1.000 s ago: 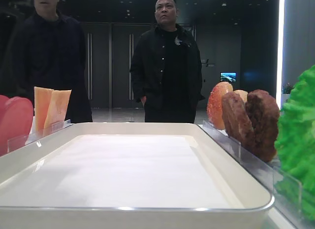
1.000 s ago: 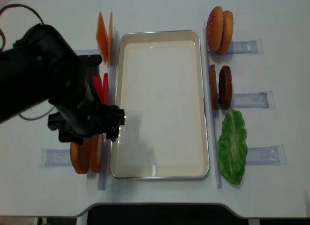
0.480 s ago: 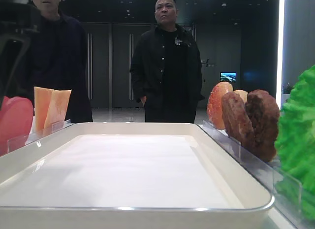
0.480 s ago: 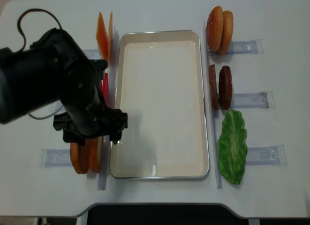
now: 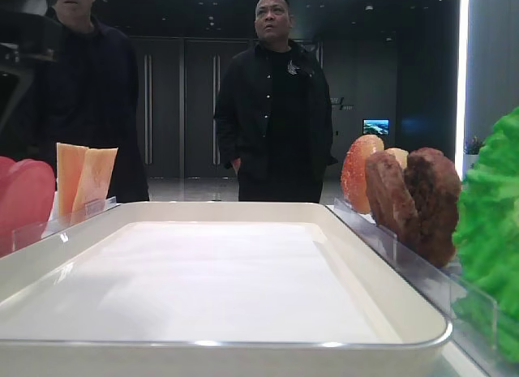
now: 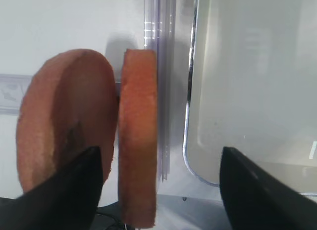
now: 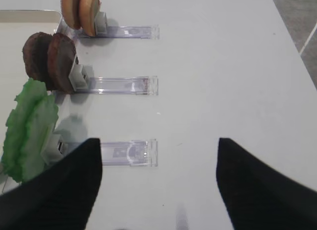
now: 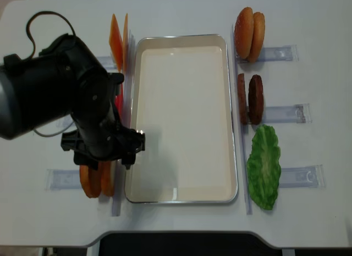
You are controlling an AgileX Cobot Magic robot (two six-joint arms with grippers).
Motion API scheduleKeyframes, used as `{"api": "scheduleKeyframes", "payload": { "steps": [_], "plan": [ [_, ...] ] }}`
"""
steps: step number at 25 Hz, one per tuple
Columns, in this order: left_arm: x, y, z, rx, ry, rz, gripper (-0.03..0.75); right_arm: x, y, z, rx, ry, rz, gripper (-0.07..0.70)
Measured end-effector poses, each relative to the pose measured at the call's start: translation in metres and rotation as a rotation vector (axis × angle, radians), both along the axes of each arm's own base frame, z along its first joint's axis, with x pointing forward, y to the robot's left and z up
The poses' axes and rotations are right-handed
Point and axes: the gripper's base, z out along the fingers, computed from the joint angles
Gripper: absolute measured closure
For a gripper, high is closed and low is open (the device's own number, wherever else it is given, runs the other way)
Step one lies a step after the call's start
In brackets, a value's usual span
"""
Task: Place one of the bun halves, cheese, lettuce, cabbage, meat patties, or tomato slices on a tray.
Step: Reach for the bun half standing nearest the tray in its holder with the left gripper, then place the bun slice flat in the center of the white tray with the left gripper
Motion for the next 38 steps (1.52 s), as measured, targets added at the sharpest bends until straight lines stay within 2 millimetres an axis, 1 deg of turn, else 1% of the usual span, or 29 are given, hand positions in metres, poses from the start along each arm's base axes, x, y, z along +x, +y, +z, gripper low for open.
{"api": "scheduleKeyframes", "payload": {
  "steps": [7, 11, 15, 17, 31, 38],
  "plan": [
    [-0.001, 0.001, 0.0, 0.015, 0.015, -0.009, 0.304, 0.0, 0.0, 0.0, 0.0, 0.0, 0.0, 0.162],
    [-0.001, 0.001, 0.0, 0.017, 0.017, -0.011, 0.403, 0.0, 0.0, 0.0, 0.0, 0.0, 0.0, 0.162],
    [-0.002, 0.002, 0.0, 0.027, 0.028, -0.012, 0.536, 0.0, 0.0, 0.0, 0.0, 0.0, 0.0, 0.162],
    [-0.003, 0.004, 0.0, 0.046, 0.035, -0.015, 0.585, 0.0, 0.0, 0.0, 0.0, 0.0, 0.0, 0.162],
    [-0.007, 0.008, 0.003, 0.098, 0.084, -0.035, 0.592, 0.0, 0.0, 0.0, 0.0, 0.0, 0.0, 0.162],
    [-0.002, 0.004, 0.028, 0.053, 0.025, -0.042, 0.592, 0.0, 0.0, 0.0, 0.0, 0.0, 0.0, 0.162]
  ]
}}
